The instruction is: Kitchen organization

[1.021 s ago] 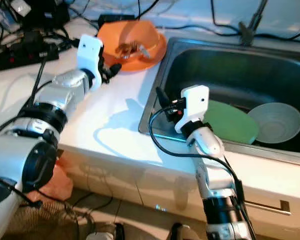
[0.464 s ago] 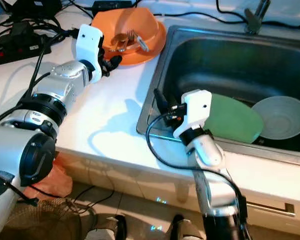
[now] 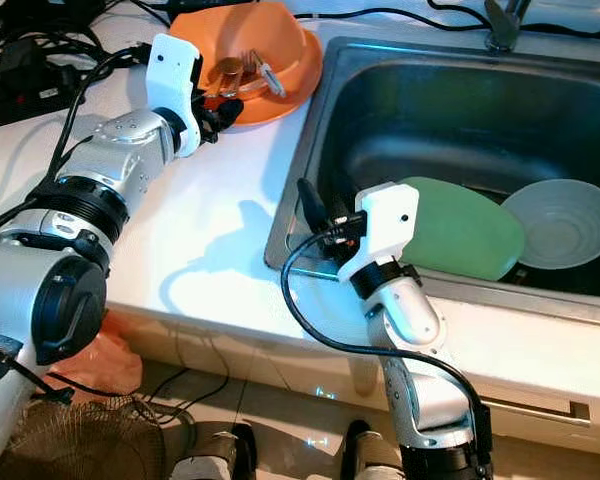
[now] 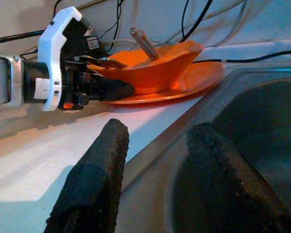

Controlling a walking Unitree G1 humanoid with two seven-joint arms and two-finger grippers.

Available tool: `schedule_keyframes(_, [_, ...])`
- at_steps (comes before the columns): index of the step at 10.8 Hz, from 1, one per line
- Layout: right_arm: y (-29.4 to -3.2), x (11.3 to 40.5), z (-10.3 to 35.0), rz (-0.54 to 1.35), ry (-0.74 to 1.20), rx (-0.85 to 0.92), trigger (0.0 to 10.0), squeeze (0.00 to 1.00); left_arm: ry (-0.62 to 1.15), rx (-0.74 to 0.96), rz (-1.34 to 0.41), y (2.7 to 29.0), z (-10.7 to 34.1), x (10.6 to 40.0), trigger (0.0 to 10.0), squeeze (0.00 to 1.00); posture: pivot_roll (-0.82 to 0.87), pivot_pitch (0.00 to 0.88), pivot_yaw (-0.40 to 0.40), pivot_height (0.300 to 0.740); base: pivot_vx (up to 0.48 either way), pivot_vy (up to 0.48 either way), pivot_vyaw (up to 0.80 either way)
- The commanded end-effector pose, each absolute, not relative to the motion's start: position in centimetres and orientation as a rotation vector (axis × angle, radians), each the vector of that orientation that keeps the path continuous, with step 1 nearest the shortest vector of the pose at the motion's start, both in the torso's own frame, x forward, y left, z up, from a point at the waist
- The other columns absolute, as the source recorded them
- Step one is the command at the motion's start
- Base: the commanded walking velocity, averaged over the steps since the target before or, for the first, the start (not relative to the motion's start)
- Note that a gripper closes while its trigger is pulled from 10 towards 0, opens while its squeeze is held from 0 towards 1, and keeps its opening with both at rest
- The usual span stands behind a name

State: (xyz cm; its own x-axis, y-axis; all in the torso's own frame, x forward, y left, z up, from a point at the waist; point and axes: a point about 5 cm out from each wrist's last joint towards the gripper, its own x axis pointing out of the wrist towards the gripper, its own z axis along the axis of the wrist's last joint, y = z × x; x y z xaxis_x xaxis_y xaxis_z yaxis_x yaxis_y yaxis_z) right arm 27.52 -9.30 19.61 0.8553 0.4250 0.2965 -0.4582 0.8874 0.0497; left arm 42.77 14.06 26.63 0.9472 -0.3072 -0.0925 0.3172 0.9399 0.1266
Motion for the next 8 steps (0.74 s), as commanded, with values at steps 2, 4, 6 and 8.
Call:
schedule_keyframes(2, [-9.1, 28.0, 16.7, 0.457, -0.14, 0.135, 10.0, 0.0, 0.166, 0.13, -0.351, 15.1, 25.3, 42.5, 10.0, 0.0, 0.0, 0.27, 0.1, 0.74, 0.0, 0.0, 0.0])
schedule_keyframes(4, [-8.8, 28.9, 16.9, 0.478, -0.149, 0.129, 10.0, 0.0, 0.229, 0.086, -0.38, 16.2, 24.4, 42.2, 10.0, 0.0, 0.03, 0.246, 0.096, 0.74, 0.0, 0.0, 0.0])
schedule_keyframes(6, [-8.7, 29.3, 17.1, 0.499, -0.154, 0.117, 10.0, 0.0, 0.273, 0.043, -0.379, 17.3, 23.7, 41.8, 10.0, 0.0, 0.05, 0.225, 0.08, 0.74, 0.0, 0.0, 0.0])
schedule_keyframes(8, [-8.9, 30.1, 17.1, 0.507, -0.159, 0.108, 10.0, 0.0, 0.269, 0.037, -0.335, 18.4, 23.7, 41.6, 10.0, 0.0, 0.06, 0.204, 0.067, 0.74, 0.0, 0.0, 0.0])
